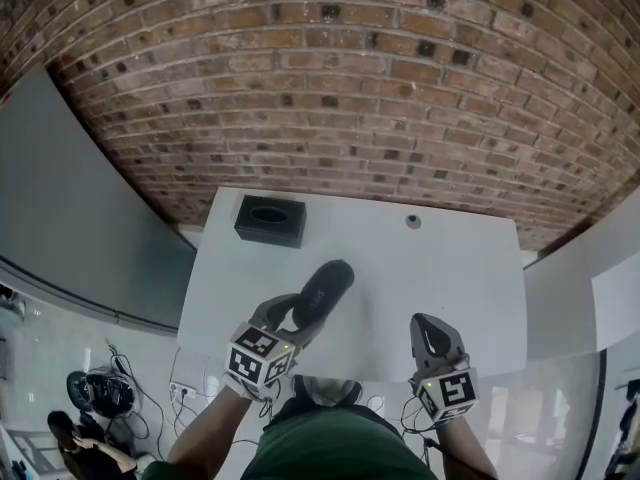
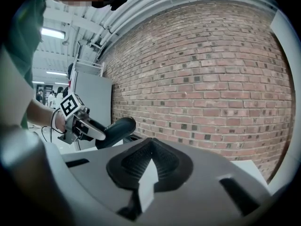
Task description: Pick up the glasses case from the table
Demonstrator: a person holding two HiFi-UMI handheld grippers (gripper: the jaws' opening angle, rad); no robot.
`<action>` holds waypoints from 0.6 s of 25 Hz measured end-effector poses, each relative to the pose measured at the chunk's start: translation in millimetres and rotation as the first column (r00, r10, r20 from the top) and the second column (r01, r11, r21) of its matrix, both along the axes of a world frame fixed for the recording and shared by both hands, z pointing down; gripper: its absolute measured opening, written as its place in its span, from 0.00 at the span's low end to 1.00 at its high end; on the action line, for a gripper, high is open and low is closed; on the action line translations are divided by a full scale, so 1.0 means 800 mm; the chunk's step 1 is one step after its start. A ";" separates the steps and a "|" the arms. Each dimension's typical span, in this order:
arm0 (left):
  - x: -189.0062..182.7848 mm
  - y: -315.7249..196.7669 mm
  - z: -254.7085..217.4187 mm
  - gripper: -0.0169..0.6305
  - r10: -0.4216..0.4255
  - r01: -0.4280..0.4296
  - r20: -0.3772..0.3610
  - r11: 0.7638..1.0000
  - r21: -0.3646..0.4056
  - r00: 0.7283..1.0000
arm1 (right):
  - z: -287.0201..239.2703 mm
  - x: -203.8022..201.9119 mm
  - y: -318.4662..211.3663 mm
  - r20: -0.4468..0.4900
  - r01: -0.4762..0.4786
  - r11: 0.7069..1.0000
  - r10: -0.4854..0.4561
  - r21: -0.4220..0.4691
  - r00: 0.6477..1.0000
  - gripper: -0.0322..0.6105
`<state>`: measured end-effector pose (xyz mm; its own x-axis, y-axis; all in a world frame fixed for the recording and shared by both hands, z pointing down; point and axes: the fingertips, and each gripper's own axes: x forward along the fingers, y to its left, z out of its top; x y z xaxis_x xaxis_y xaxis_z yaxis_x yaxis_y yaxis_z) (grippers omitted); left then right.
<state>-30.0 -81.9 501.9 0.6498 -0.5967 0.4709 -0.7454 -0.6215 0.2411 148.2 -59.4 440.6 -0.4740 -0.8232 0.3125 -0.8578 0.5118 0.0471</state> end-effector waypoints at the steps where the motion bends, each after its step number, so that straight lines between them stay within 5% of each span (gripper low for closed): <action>1: -0.001 0.001 -0.006 0.44 -0.004 0.004 -0.003 1.000 0.012 1.000 | -0.001 0.000 -0.001 0.006 0.000 1.000 0.000 0.004 1.000 0.05; 15: -0.022 0.012 -0.077 0.44 -0.048 0.054 -0.044 0.987 0.149 0.998 | -0.020 -0.007 -0.009 0.006 -0.002 1.000 0.002 0.029 1.000 0.05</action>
<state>-47.9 -72.5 440.5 0.6332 -0.6912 0.3482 -0.7686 -0.6144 0.1782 142.8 -66.6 424.6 -0.4745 -0.8326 0.2856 -0.8590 0.5089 0.0563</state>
